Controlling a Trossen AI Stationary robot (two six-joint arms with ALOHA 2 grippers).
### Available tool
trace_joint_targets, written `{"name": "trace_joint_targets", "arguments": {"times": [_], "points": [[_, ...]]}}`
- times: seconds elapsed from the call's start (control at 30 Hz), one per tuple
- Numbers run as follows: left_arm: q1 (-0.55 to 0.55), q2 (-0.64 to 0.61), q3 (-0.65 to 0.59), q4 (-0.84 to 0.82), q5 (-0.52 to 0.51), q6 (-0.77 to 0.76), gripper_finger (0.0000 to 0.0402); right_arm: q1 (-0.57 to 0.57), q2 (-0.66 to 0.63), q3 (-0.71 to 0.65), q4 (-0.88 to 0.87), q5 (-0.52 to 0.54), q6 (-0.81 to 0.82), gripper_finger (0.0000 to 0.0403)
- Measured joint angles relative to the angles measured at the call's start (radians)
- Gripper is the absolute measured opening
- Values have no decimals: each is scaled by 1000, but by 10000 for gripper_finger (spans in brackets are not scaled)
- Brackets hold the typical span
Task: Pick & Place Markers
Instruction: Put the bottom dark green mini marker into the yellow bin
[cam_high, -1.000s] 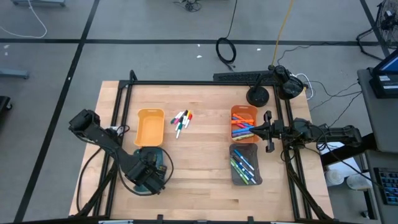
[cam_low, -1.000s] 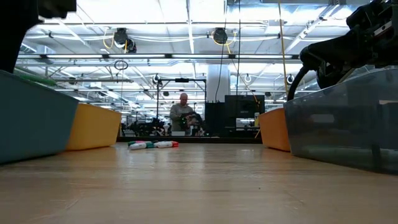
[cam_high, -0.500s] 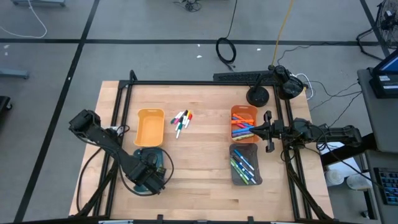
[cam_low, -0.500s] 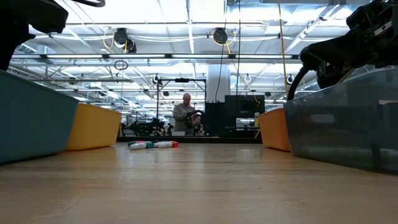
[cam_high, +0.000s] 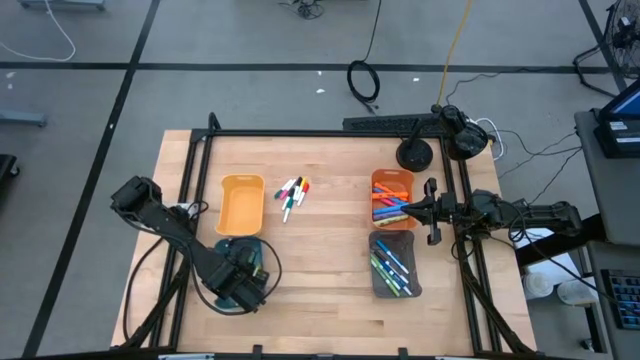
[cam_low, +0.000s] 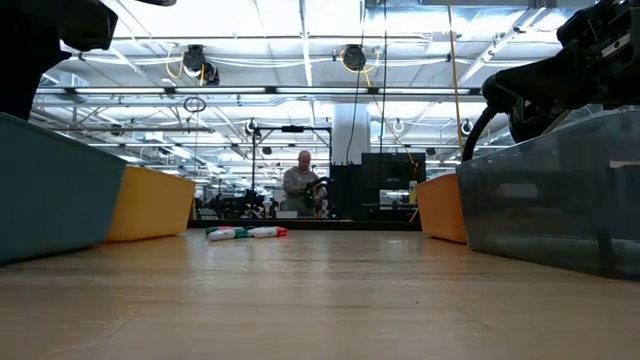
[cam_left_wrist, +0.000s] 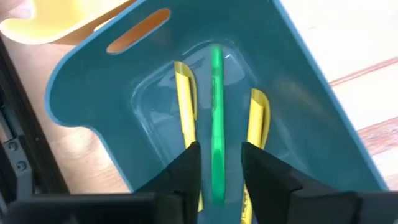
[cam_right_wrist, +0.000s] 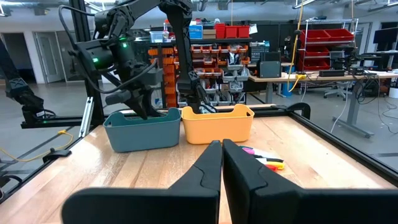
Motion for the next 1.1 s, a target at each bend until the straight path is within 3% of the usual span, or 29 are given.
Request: {"name": "trace_joint_targets", "arguments": {"times": [0.23, 0.43, 0.57, 0.67, 0.9, 1.1], "points": [[0, 0, 0, 27, -16, 56, 190, 0, 0, 0, 0, 0, 0, 4], [29, 0, 17, 40, 1, 167, 210, 0, 0, 0, 0, 0, 0, 4], [62, -1, 80, 154, -102, 451, 211, 0, 0, 0, 0, 0, 0, 4], [76, -1, 164, 293, -162, 767, 212, 0, 0, 0, 0, 0, 0, 4], [75, -1, 416, 547, -146, 1400, 212, 0, 0, 0, 0, 0, 0, 4], [67, -1, 551, 747, -112, 1695, 212, 0, 0, 0, 0, 0, 0, 4]]}}
